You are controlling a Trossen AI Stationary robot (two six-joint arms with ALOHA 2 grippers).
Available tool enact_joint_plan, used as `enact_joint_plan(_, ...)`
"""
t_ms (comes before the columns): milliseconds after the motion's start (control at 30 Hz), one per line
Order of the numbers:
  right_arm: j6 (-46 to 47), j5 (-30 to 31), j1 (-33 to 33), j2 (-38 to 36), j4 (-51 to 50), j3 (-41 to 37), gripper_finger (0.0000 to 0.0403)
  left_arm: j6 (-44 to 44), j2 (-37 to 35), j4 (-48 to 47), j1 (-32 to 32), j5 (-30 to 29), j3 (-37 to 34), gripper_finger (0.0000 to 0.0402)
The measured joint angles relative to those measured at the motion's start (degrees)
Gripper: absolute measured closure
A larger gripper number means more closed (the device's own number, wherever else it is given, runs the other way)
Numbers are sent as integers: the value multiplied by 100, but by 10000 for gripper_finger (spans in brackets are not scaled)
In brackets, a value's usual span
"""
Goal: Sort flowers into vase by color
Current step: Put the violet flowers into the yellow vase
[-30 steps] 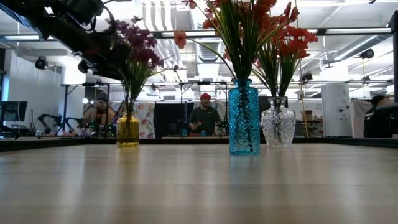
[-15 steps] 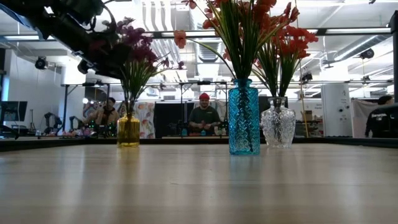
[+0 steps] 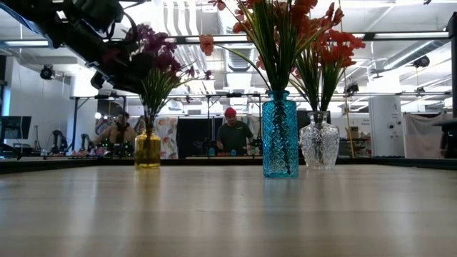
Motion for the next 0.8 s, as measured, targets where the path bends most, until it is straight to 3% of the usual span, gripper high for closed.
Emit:
enact_joint_plan(367, 2, 0, 0, 0, -1, 0, 129, -296, 159, 0, -9, 3, -29, 393)
enact_joint_plan(800, 0, -2, 2, -1, -2, 4, 129, -232, -16, -381, -97, 35, 196, 288)
